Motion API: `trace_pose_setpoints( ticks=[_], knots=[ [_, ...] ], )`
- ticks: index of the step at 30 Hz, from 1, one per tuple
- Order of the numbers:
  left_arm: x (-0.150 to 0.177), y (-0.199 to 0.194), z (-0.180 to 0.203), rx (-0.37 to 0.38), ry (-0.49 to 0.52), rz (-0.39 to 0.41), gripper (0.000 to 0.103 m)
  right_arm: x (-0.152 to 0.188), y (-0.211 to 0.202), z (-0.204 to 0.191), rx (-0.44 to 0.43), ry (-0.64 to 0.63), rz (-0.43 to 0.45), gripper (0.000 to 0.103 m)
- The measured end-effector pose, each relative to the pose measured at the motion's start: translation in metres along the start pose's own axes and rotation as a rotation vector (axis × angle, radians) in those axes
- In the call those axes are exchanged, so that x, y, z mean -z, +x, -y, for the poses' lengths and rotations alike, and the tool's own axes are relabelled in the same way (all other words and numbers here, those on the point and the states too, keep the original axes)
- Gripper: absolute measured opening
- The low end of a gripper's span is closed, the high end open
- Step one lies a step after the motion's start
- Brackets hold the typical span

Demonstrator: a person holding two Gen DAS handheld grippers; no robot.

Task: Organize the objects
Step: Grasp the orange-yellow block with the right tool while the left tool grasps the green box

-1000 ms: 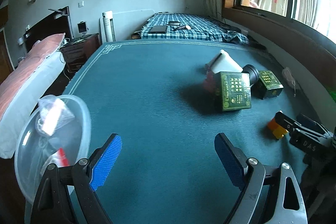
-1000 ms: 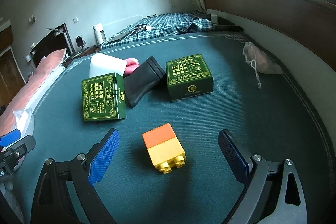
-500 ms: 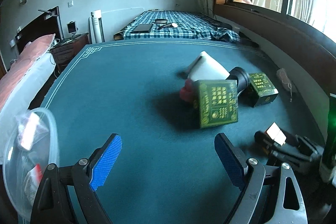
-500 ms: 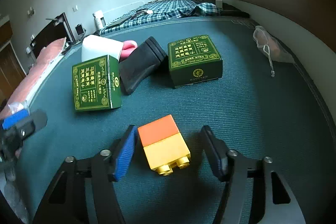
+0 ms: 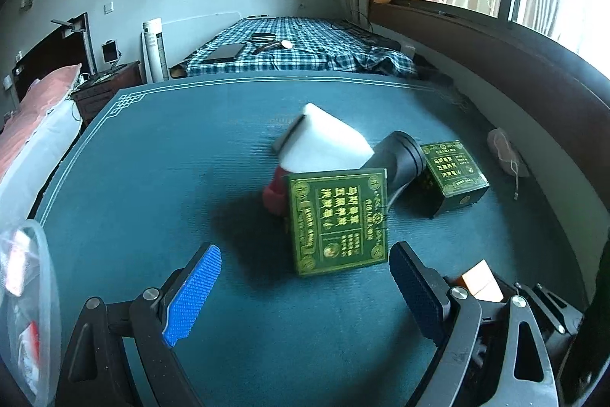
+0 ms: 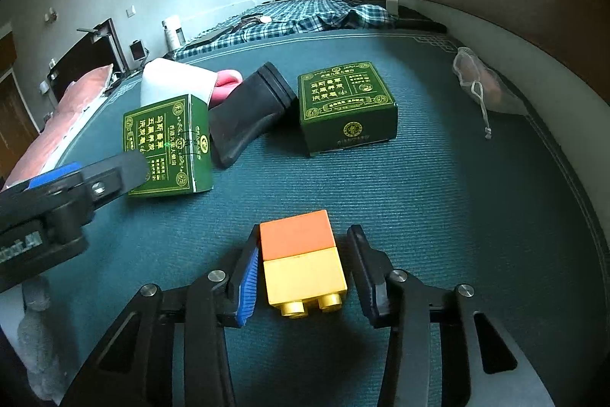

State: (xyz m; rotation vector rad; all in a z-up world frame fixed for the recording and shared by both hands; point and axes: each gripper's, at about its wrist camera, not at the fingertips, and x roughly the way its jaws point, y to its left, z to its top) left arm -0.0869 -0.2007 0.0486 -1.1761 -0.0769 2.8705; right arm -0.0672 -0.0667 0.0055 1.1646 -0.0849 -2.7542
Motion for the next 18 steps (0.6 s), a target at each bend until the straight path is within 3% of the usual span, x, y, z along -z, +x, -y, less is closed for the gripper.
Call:
trace_pose_setpoints(
  ticks=[18],
  knots=[
    [-0.013, 0.045, 0.015, -0.002, 0.005, -0.021, 0.095, 0.003, -0.004, 0.0, -0.007, 0.007, 0.004, 0.044]
  ],
)
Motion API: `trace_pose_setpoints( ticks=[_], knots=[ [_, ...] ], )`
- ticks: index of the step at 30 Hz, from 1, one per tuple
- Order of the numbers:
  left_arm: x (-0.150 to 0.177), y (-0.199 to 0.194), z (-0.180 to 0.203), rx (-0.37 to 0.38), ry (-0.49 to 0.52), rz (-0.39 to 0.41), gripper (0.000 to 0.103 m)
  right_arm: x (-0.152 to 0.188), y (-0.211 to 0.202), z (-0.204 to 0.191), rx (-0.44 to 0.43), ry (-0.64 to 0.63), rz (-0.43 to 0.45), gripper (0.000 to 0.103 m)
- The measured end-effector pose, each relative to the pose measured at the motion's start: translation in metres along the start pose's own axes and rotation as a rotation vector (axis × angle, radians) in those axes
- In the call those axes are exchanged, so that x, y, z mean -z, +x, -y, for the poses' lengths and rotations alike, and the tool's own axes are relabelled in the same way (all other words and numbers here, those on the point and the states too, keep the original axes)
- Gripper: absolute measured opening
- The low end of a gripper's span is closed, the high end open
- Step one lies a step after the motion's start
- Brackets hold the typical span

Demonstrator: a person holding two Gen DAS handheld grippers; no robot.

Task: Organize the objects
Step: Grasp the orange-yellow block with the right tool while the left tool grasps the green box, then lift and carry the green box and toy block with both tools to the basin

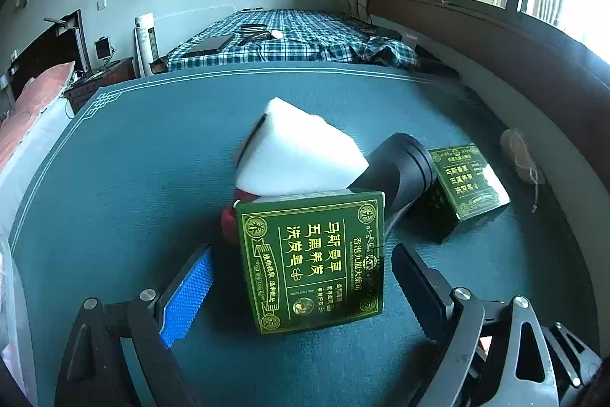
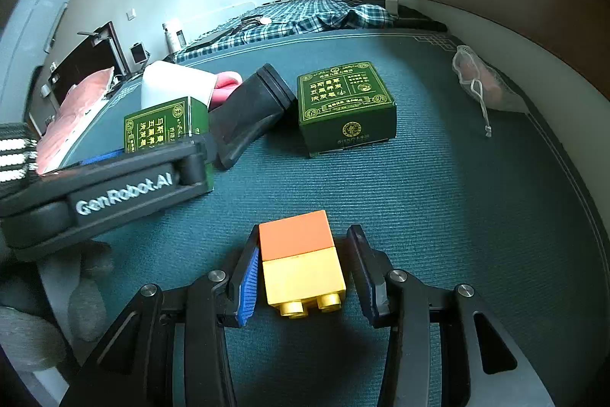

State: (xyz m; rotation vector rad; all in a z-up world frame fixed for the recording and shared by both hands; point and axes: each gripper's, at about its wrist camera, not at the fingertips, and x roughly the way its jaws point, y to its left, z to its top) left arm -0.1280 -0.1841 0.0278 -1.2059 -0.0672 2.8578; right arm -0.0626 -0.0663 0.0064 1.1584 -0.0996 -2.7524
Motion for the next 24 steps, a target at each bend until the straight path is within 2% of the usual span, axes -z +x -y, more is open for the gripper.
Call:
trace_pose_setpoints(
  ticks=[4, 6, 7, 8, 16, 24],
  knots=[
    [0.002, 0.004, -0.001, -0.016, 0.012, 0.008, 0.094, 0.0, 0.0, 0.0, -0.001, 0.0, 0.0, 0.044],
    [0.003, 0.004, -0.004, -0.013, 0.011, 0.008, 0.084, -0.001, 0.0, 0.0, -0.001, 0.0, 0.0, 0.044],
    [0.003, 0.005, -0.004, -0.01, 0.012, 0.003, 0.074, -0.001, 0.0, 0.0, 0.0, 0.0, 0.0, 0.044],
    [0.003, 0.005, -0.005, -0.006, 0.014, -0.002, 0.073, -0.001, 0.0, 0.0, 0.0, 0.0, 0.0, 0.044],
    [0.012, -0.021, -0.004, -0.04, 0.062, 0.071, 0.073, 0.001, -0.001, 0.0, -0.007, 0.005, 0.002, 0.044],
    [0.021, -0.055, -0.011, -0.058, 0.053, 0.138, 0.073, 0.001, -0.001, 0.001, -0.006, 0.005, 0.002, 0.044]
  ],
)
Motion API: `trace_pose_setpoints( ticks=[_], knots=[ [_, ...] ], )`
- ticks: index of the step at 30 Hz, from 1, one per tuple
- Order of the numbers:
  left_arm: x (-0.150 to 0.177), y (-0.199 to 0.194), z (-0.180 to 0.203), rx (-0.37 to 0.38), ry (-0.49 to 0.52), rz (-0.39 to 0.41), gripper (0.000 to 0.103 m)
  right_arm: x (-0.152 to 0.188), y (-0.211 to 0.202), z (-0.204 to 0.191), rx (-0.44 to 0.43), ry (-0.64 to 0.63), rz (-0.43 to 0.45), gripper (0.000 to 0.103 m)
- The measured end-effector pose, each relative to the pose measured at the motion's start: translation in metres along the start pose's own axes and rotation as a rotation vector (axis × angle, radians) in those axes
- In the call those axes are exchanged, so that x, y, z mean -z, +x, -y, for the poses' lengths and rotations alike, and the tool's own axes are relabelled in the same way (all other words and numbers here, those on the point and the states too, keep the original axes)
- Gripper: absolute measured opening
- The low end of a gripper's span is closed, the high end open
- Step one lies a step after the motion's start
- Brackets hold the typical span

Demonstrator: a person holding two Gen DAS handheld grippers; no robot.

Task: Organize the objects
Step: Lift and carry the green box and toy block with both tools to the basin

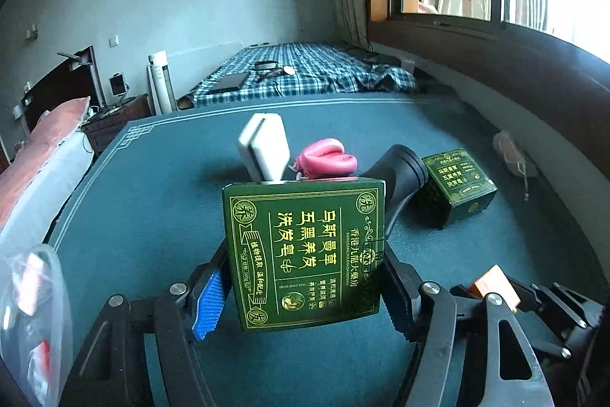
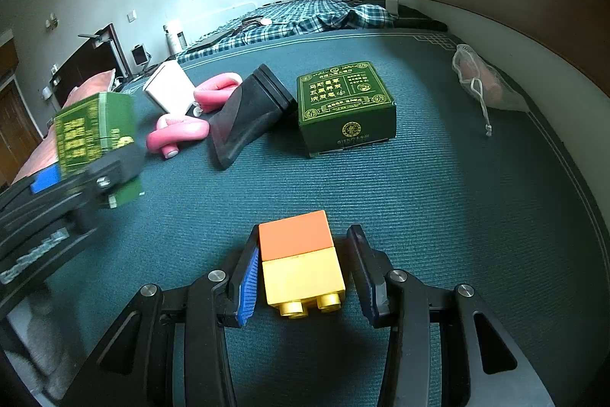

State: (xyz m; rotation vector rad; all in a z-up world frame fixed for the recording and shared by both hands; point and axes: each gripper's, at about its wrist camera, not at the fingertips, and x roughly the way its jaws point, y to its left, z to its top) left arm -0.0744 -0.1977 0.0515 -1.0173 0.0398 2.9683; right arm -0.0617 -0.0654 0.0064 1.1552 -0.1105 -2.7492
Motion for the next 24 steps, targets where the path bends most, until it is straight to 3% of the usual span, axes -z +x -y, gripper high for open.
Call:
trace_pose_setpoints(
  ticks=[13, 20, 24],
  knots=[
    [0.018, -0.032, -0.018, -0.015, -0.048, 0.031, 0.073, 0.0, 0.0, -0.002, 0.006, -0.004, 0.0, 0.044],
    [0.024, -0.042, -0.025, -0.023, -0.064, 0.039, 0.073, -0.003, 0.005, 0.002, 0.02, 0.004, 0.002, 0.034],
    [0.027, -0.048, -0.032, -0.03, -0.078, 0.047, 0.073, -0.004, 0.005, 0.003, 0.022, 0.005, 0.003, 0.034]
  ],
)
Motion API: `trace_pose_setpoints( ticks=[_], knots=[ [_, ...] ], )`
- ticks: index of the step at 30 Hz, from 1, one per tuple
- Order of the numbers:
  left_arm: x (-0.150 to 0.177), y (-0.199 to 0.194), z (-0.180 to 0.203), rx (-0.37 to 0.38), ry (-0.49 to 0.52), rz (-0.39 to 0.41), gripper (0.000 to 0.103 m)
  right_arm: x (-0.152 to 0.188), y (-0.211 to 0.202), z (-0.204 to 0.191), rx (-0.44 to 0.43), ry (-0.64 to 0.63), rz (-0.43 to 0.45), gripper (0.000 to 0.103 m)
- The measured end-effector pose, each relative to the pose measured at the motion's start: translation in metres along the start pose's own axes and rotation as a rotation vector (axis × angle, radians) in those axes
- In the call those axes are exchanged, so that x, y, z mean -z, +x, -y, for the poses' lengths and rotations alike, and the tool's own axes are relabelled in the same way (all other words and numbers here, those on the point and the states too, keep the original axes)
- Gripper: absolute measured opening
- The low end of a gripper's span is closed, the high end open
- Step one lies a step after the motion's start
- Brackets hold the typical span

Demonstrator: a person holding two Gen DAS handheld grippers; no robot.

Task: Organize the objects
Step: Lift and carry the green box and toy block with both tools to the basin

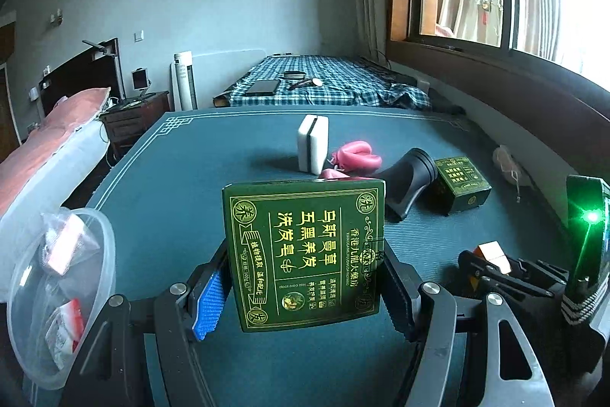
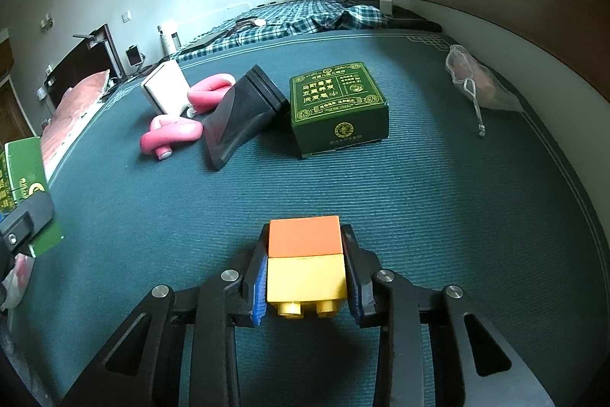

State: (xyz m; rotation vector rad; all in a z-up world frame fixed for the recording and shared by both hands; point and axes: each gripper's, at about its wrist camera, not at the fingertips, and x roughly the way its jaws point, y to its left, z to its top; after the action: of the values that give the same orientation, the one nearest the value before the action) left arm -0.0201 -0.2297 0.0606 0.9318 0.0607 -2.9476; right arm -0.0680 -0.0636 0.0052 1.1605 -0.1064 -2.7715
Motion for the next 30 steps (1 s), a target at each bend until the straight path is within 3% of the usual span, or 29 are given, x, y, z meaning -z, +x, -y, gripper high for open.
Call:
trace_pose_setpoints(
  ticks=[30],
  knots=[
    [0.021, -0.041, -0.078, -0.117, -0.071, 0.012, 0.073, 0.008, -0.008, -0.001, 0.039, 0.014, 0.003, 0.033]
  ],
)
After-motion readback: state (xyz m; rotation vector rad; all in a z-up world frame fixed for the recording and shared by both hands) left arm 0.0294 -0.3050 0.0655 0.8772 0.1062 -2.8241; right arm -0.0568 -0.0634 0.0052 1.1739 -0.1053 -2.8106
